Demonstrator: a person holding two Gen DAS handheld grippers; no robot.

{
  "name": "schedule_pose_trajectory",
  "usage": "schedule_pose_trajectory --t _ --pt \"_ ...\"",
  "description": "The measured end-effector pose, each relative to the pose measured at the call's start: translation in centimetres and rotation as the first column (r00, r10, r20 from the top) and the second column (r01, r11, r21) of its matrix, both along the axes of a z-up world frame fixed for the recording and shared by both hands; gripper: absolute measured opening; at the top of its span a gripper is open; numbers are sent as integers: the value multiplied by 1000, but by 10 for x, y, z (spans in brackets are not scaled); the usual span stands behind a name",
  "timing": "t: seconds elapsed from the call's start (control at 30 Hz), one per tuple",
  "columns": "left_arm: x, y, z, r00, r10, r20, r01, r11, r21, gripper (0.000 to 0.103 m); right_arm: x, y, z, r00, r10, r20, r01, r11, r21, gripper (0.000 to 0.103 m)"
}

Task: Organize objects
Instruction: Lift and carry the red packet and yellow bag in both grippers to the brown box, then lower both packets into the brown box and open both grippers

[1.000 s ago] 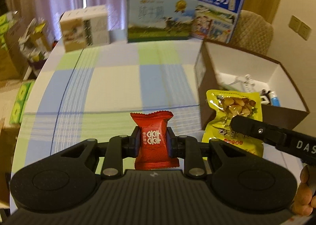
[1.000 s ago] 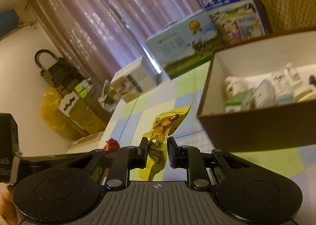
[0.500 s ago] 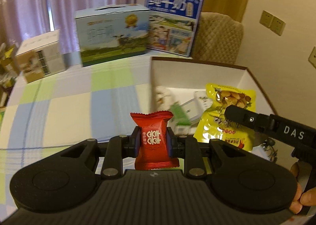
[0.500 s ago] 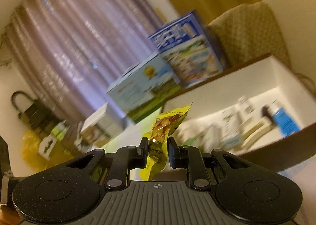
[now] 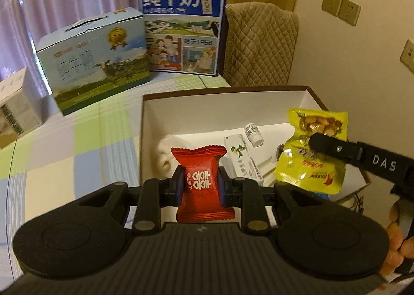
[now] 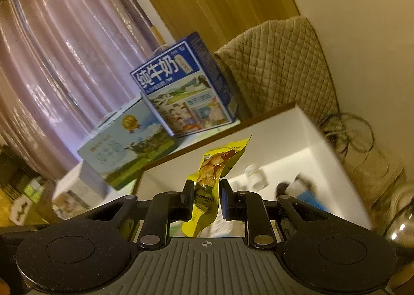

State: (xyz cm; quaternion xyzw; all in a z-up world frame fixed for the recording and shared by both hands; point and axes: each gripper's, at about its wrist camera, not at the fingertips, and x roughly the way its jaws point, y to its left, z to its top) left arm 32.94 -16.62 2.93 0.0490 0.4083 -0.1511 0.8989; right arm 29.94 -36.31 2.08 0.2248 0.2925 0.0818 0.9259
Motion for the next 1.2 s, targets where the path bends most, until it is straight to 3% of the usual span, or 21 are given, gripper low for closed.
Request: schedule_pose_trajectory --t 0.27,0.57,1.0,1.2 --pt "37 -30 -18 998 -62 -26 63 995 80 21 36 -8 -1 998 63 -31 -67 981 -180 17" --pt "78 -43 -40 995 -68 -69 76 989 128 22 75 -7 -10 983 147 -108 -173 940 -294 17" --pt "126 -48 -63 990 -12 -139 31 991 132 22 115 -13 -33 963 155 -219 -222 918 -329 17" --pt "136 -51 -67 986 -12 -164 23 998 63 25 119 -13 -36 961 154 -231 -225 919 -323 17"
